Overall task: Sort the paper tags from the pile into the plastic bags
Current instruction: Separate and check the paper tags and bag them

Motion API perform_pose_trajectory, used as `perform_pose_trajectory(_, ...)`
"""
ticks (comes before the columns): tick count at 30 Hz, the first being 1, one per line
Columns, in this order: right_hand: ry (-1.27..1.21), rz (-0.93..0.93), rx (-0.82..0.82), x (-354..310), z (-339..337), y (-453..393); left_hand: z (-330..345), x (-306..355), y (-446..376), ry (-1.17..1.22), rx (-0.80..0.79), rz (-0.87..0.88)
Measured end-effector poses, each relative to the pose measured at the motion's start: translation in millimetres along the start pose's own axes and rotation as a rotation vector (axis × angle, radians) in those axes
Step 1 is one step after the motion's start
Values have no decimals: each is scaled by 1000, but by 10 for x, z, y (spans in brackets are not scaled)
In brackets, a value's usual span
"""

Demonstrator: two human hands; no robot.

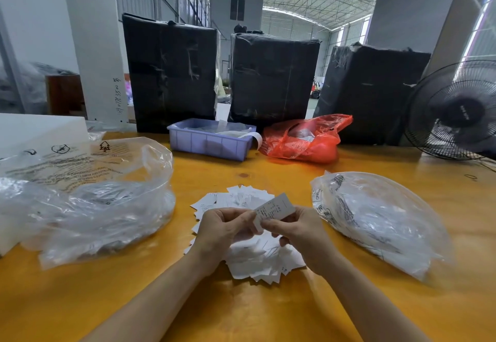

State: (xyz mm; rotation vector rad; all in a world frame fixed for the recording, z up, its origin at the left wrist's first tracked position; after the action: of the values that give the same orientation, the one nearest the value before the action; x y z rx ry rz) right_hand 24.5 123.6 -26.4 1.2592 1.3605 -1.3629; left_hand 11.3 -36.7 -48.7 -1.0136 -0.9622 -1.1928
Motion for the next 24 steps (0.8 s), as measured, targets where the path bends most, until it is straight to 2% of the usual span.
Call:
perform_pose_trajectory(3, 13, 0, -2, -12, -2, 6, 10, 8, 18, 6, -15, -22)
perform_pose_trajectory(8, -59, -56, 223, -23, 4, -17, 21, 2, 23, 47, 15, -90)
perform_pose_trajectory(11, -78, -108, 286, -24, 26, -3, 30, 3, 34, 66, 15, -103)
perform_pose_trajectory(24, -175, -197, 270, 25, 96, 41, 53, 25, 78, 97, -43, -152)
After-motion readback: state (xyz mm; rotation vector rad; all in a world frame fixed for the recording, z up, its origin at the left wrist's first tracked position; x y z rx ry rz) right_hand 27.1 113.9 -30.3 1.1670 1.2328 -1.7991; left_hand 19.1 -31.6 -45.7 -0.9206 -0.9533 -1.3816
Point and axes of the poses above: each hand's wrist, its own y-axis away from the middle knuckle, its own z-axis out of the palm, x = y × z, the point moved 1 cm from there along -y, towards the middle knuckle, and after that the axes turned 12 degrees about x, right-handed, at the moved point
